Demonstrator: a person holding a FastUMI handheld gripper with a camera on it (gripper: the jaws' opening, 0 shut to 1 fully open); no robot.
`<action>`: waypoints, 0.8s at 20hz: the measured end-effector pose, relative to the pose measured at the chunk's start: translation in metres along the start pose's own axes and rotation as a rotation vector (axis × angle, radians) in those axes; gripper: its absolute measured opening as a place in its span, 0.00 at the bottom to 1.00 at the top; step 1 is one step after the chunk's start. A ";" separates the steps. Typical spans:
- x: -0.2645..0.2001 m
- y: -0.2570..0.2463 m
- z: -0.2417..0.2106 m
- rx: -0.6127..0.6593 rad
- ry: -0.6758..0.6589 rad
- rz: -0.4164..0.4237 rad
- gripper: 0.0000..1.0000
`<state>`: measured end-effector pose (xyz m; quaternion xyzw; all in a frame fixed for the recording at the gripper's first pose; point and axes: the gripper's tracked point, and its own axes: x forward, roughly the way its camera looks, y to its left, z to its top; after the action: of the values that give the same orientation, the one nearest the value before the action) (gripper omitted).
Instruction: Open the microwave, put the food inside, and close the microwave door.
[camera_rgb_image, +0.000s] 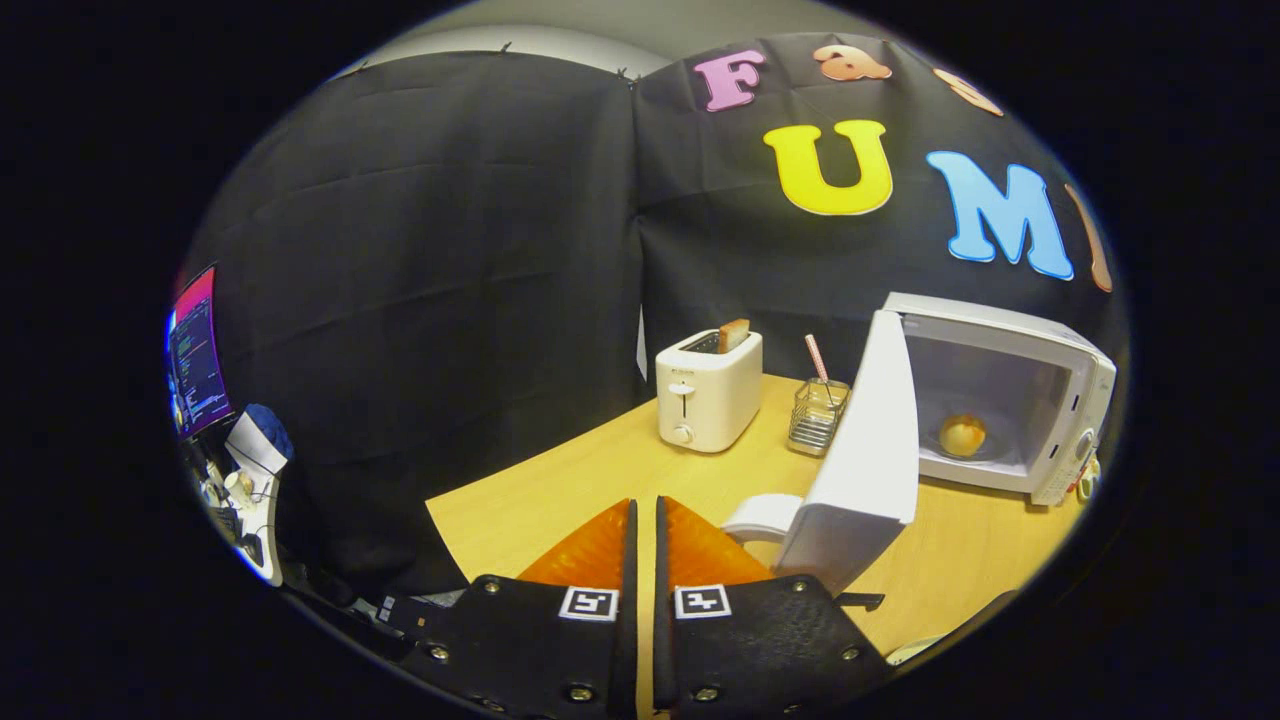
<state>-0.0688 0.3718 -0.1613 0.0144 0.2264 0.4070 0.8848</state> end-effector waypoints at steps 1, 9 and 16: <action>-0.001 -0.001 -0.001 0.013 0.005 0.007 0.07; -0.020 -0.025 -0.007 -0.018 0.010 -0.018 0.01; -0.049 -0.074 -0.018 0.003 0.020 -0.102 0.01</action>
<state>-0.0508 0.2842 -0.1738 0.0003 0.2362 0.3613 0.9020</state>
